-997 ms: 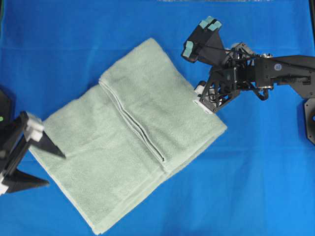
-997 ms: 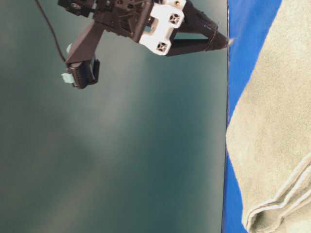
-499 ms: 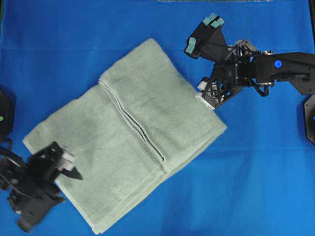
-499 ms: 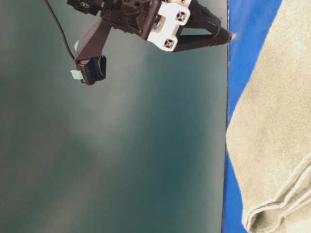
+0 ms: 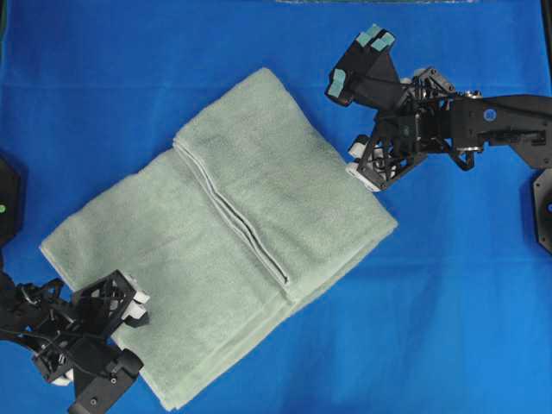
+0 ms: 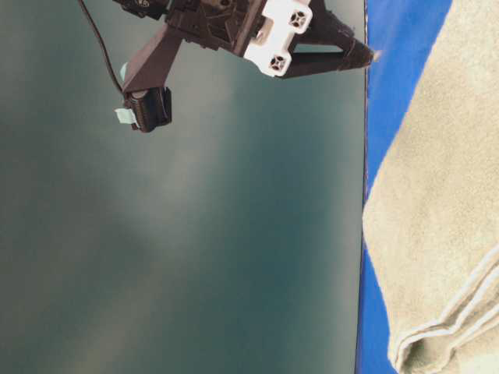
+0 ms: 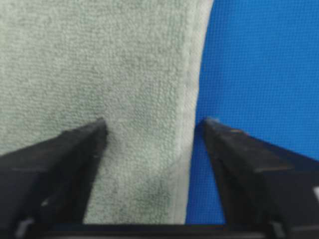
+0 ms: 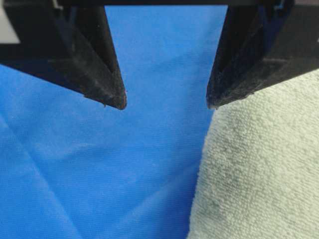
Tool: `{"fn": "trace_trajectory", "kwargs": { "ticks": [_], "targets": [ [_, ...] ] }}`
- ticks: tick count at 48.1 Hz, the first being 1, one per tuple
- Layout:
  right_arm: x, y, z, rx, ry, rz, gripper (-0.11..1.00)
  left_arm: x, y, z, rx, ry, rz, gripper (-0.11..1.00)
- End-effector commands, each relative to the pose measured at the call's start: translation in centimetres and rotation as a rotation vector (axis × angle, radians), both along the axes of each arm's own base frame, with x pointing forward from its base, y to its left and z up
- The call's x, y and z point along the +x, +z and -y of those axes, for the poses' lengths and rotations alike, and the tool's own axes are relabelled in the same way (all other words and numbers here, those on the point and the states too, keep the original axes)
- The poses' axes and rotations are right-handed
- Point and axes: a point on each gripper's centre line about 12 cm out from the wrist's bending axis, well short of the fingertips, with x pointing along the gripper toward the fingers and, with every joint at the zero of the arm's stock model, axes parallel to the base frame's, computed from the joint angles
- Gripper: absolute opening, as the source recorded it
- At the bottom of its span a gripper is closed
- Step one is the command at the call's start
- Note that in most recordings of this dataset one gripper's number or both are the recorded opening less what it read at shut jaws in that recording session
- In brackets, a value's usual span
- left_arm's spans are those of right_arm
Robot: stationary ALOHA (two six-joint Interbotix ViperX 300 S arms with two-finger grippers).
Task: Fold a bath towel.
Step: 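Grasp the lower-left end of the towel with the left gripper, then fold the left end up over the stack and press it down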
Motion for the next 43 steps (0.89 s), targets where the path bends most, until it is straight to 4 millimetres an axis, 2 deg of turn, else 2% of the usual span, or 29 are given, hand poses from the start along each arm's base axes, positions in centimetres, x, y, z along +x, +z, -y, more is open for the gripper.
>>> {"fn": "trace_trajectory", "kwargs": {
  "ticks": [1,8,11,16,20,25,34,38,43],
  "targets": [
    [0.1,1.2,-0.1,-0.007,0.007,0.043,0.65,0.4,0.2,-0.1,0.011,0.008,-0.004,0.61],
    [-0.3,1.3,-0.1,-0.006,0.008,0.049,0.65,0.6,0.4,0.0,0.01,0.007,0.0,0.2],
    [-0.6,1.2,-0.1,-0.005,0.008,0.048,0.65,0.6,0.4,0.0,0.014,0.006,-0.003,0.09],
    [-1.0,1.2,-0.2,-0.005,0.007,0.047,0.65,0.7,0.7,-0.1,0.029,0.008,-0.01,0.09],
    [-1.4,1.2,-0.3,-0.004,0.007,0.047,0.65,1.0,1.9,-0.1,0.054,0.017,-0.015,0.09],
    [-2.2,1.4,-0.4,-0.005,0.004,0.047,0.65,1.4,5.4,-1.0,0.155,0.021,-0.052,0.09],
    [-3.9,1.4,-0.6,-0.004,0.005,0.053,0.65,2.1,11.4,-3.9,0.342,-0.036,-0.168,0.09],
    [-4.5,1.5,-0.7,-0.002,0.006,0.057,0.64,3.4,12.1,-4.9,0.351,-0.066,-0.156,0.09],
    [-5.3,1.5,-0.9,-0.001,0.005,0.061,0.64,4.8,12.1,-6.1,0.355,-0.102,-0.136,0.09]
  ]
}}
